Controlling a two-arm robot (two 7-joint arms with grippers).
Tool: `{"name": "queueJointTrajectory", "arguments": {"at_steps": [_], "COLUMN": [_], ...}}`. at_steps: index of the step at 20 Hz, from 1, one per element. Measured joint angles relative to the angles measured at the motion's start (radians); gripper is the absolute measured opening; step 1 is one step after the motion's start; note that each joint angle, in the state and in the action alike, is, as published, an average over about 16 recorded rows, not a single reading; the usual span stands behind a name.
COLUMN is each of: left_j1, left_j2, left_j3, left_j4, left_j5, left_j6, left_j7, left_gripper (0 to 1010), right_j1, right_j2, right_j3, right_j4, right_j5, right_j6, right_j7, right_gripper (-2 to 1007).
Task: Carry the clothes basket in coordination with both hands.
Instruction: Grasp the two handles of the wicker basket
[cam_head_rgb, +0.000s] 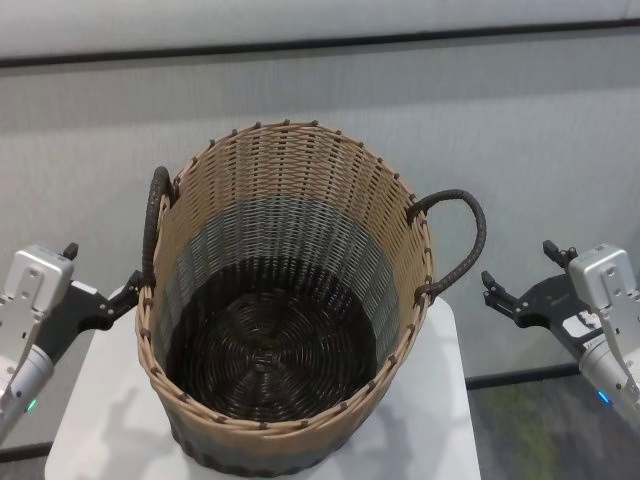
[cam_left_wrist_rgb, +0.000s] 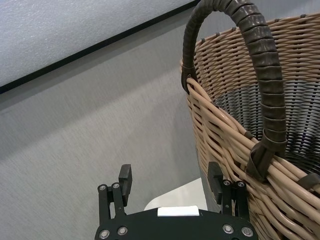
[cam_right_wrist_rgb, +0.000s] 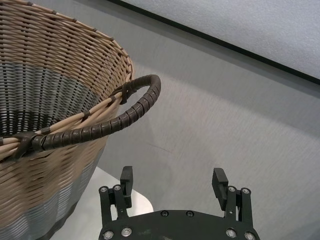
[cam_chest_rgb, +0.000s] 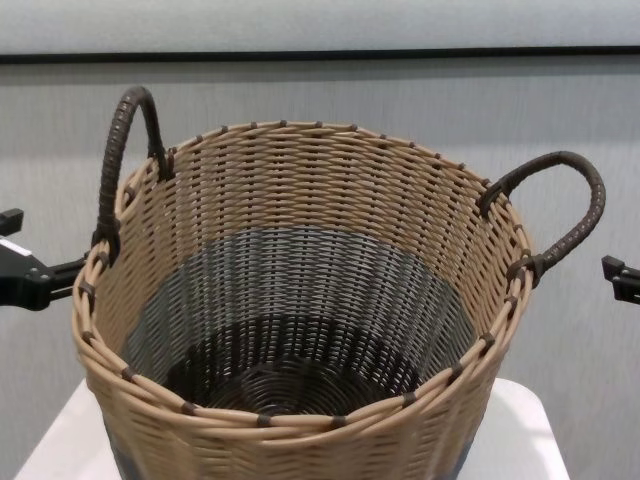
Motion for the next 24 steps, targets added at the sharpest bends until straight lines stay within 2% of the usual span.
{"name": "queueJointTrajectory", "arguments": {"at_steps": [17,24], "left_j1": [0.000,0.002], "left_j2": [0.000,-0.003], "left_j3": [-0.001,-0.011], "left_j4": [0.000,0.000], "left_j5": [0.001,0.018], "left_j6": [0.001,0.017], "left_j7": [0.001,0.020], "left_gripper": [999,999], "right_j1": [0.000,0.000], "right_j2": [0.000,0.000], "right_j3": [0.000,0.000], "right_j4": [0.000,0.000], "right_j5": [0.000,0.000], "right_j6": [0.000,0.000], "right_j7": [0.000,0.000], "right_gripper": [1000,1000]}}
